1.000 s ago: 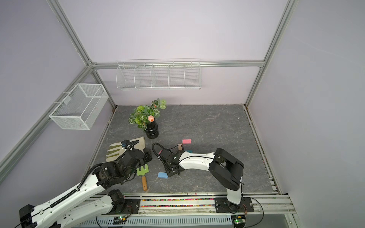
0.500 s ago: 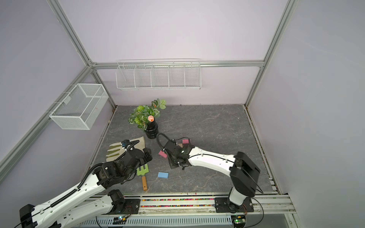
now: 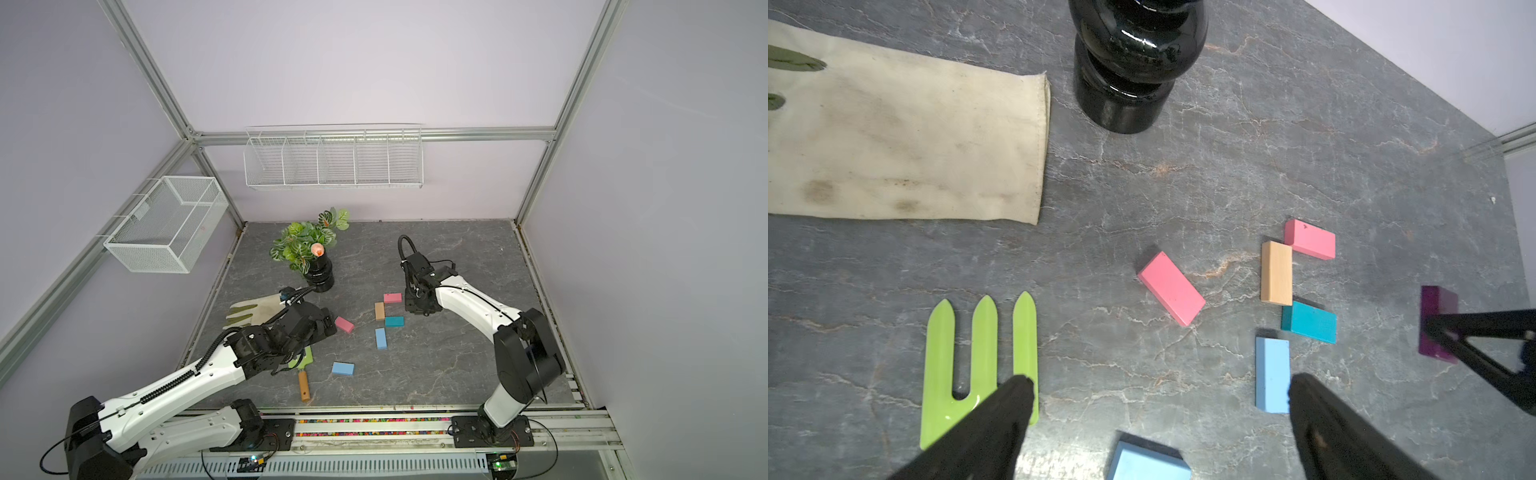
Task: Assemble the number 8 with building blocks
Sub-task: Assemble the building block at the center of the board.
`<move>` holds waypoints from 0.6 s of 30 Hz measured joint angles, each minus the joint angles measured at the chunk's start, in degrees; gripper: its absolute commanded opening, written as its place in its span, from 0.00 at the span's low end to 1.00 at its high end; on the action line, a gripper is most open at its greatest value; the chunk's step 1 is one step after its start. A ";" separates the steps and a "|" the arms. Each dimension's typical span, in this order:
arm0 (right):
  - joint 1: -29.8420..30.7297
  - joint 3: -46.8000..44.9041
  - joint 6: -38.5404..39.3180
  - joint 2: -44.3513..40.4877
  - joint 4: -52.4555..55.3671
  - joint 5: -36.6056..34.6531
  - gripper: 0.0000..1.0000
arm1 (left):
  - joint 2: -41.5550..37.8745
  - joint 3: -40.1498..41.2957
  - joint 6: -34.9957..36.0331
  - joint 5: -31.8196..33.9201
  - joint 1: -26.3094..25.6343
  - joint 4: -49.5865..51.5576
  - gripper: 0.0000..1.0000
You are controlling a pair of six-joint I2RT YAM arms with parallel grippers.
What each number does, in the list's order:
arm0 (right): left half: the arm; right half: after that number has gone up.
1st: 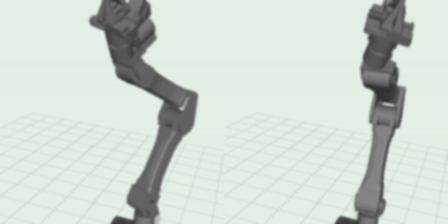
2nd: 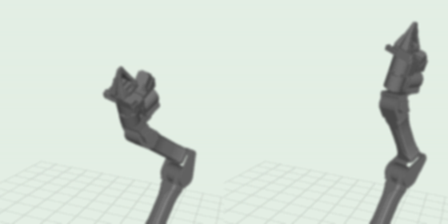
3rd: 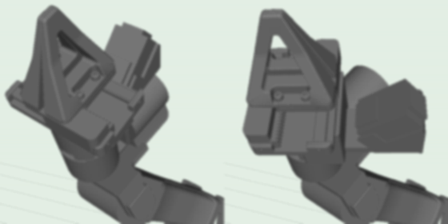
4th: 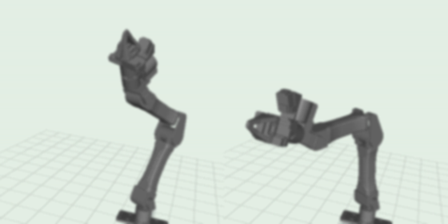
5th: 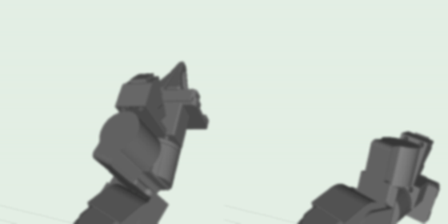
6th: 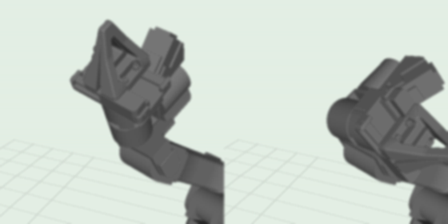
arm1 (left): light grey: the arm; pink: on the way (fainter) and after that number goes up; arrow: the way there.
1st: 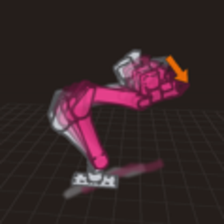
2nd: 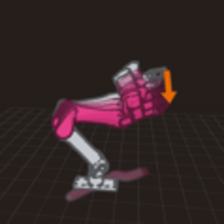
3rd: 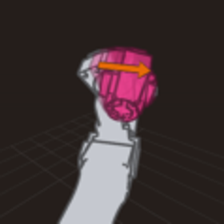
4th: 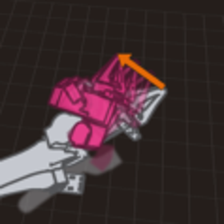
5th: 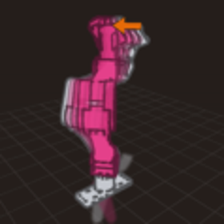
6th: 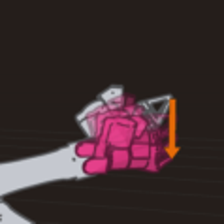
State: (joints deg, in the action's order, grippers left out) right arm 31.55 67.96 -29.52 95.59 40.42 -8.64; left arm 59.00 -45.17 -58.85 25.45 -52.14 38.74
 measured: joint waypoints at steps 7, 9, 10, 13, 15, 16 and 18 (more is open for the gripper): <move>-1.62 -0.15 4.35 8.76 -2.78 3.58 0.07 | -1.84 0.11 0.02 0.09 0.00 -0.57 1.00; -1.62 -0.04 5.05 10.29 -3.43 4.24 0.07 | -2.14 0.11 0.02 0.20 0.00 -0.68 1.00; -1.62 0.28 5.33 10.51 -3.45 4.44 0.07 | -2.21 0.11 0.02 0.22 0.00 -0.72 1.00; -1.62 1.51 5.92 11.43 -4.20 4.68 0.08 | -2.23 0.13 0.02 0.22 0.00 -0.72 1.00; -1.62 2.38 6.23 12.35 -4.37 4.83 0.13 | -2.23 0.17 0.02 0.22 0.00 -0.72 1.00; -1.62 2.78 6.45 12.68 -4.59 5.03 0.18 | -2.23 0.17 0.02 0.22 0.00 -0.72 1.00; -1.62 3.37 6.73 13.18 -4.63 5.09 0.27 | -2.21 0.17 0.02 0.22 0.00 -0.72 1.00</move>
State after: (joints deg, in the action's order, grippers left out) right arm 29.93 71.33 -22.79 108.77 35.79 -3.55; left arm 56.80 -44.99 -58.83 25.67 -52.14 38.02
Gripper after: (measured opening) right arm 0.296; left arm 0.997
